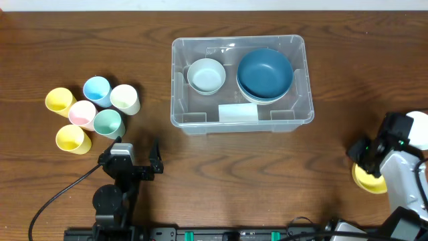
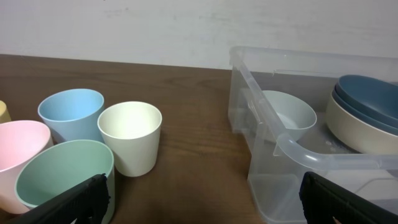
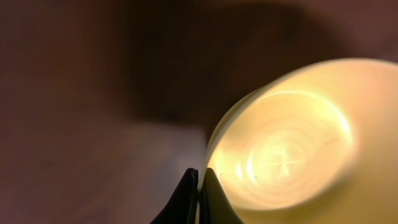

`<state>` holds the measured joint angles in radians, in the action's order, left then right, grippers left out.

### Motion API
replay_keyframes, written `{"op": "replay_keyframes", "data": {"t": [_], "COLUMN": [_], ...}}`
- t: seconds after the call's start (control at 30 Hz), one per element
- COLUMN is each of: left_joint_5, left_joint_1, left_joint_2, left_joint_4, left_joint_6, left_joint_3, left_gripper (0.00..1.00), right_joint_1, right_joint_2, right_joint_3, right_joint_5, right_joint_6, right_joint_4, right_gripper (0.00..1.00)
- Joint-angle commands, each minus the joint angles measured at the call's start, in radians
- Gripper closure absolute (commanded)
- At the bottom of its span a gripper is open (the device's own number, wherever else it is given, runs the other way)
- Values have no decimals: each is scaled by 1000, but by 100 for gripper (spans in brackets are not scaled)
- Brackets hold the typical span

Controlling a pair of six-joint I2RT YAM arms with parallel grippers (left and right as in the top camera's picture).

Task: Pack container
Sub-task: 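Carry the yellow bowl into the container and stack it in the grey bowl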

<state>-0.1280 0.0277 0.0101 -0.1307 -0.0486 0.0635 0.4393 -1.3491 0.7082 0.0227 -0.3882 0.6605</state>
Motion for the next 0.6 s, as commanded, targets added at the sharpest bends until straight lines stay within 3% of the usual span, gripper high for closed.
{"op": "replay_keyframes", "data": {"t": [0.0,0.3,0.4,0.57], "left_joint_5": [-12,-11,-11,-11], "left_joint_1": [-5,-5,-5,-5], "left_joint_2": [-6,-6,-6,-6], "left_joint_4": [-29,-29,-29,-29], "left_joint_6": [10,10,10,10], "left_joint_3": [-16,-16,-16,-16], "left_gripper": [2,2,2,2], "right_joint_1": [2,-120,-232,-482], "right_joint_2": [30,76,76,71], "right_joint_3": [153,653,759,797], "right_joint_5": [-205,-395,-481,-466], "right_joint_6": [43,253,336,353], "right_joint_4": [41,239,211,64], "right_gripper": [99,99,99,99]}}
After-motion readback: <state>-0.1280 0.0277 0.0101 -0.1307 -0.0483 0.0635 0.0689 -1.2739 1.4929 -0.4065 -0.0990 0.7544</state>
